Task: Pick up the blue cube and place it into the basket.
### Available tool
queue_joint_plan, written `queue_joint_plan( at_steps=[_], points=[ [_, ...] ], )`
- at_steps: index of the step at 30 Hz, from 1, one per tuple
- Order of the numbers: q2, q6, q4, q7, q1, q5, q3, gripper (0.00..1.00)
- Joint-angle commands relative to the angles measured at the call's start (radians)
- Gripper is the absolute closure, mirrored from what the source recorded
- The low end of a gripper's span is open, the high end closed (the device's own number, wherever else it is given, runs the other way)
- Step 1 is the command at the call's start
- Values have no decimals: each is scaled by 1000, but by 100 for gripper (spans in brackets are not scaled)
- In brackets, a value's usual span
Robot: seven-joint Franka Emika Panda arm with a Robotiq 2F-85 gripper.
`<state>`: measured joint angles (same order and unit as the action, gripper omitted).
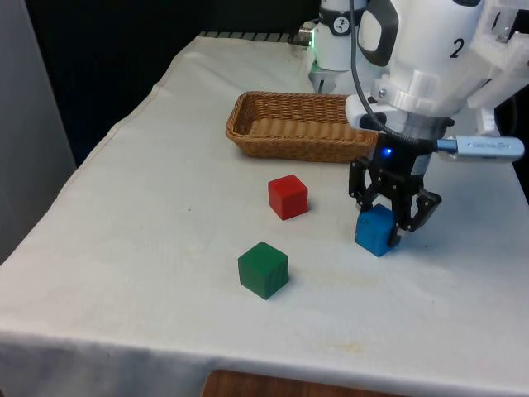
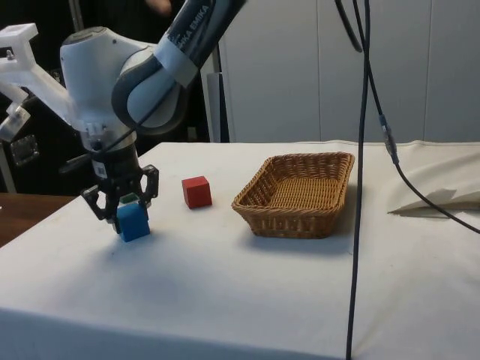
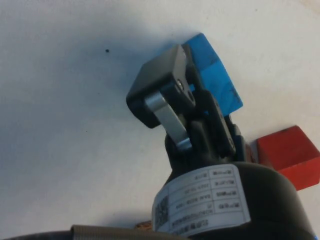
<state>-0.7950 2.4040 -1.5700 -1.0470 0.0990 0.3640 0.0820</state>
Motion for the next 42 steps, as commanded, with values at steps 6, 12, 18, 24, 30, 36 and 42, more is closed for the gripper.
queue_joint_plan(
  at_steps=[6,12,18,24,30,36,42],
  points=[
    [31,0,-23,9,-1,15,6,97],
    [63,-1,-50,46,-2,17,8,97],
    [93,-5,-70,84,-2,16,9,97],
    [129,-5,-97,128,-2,16,9,97],
    [159,2,-129,163,-5,15,9,97],
    [184,10,-161,190,-10,14,9,97],
    [221,22,-213,223,-19,14,8,97]
  ],
)
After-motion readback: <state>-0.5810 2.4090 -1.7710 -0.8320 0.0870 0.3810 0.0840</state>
